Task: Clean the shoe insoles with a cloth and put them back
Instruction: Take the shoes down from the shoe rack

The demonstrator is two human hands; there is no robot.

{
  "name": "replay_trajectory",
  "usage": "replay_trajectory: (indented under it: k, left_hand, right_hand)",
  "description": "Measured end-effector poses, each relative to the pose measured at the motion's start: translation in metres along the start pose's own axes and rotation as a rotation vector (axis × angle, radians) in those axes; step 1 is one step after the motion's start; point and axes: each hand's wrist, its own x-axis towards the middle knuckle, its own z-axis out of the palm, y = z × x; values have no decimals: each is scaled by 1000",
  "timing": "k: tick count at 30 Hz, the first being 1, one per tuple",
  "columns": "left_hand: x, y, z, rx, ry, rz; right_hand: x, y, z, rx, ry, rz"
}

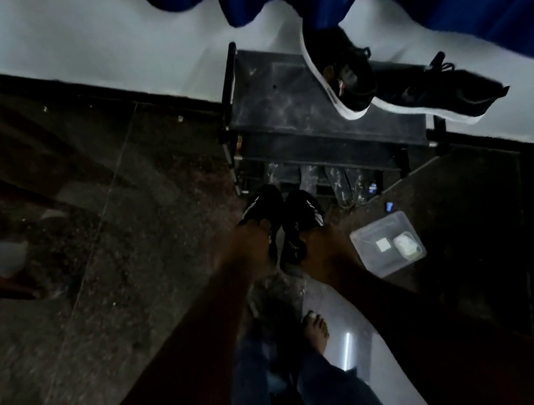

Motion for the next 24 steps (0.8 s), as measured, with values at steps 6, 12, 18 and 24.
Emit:
replay_trajectory:
  k: [6, 12, 18, 24]
  left_hand:
    - [74, -71, 82, 187, -48, -10]
    - [163, -153, 171, 77, -86, -175]
    - [210, -178, 223, 252, -58, -85]
    - [244, -211, 271, 325, 14, -65]
  right_hand:
    - [81, 33, 104, 1, -49, 46]
    - [171, 66, 204, -9, -55, 59]
    - [239, 89, 277, 0, -20, 74]
    - [292, 108, 333, -99, 19, 40]
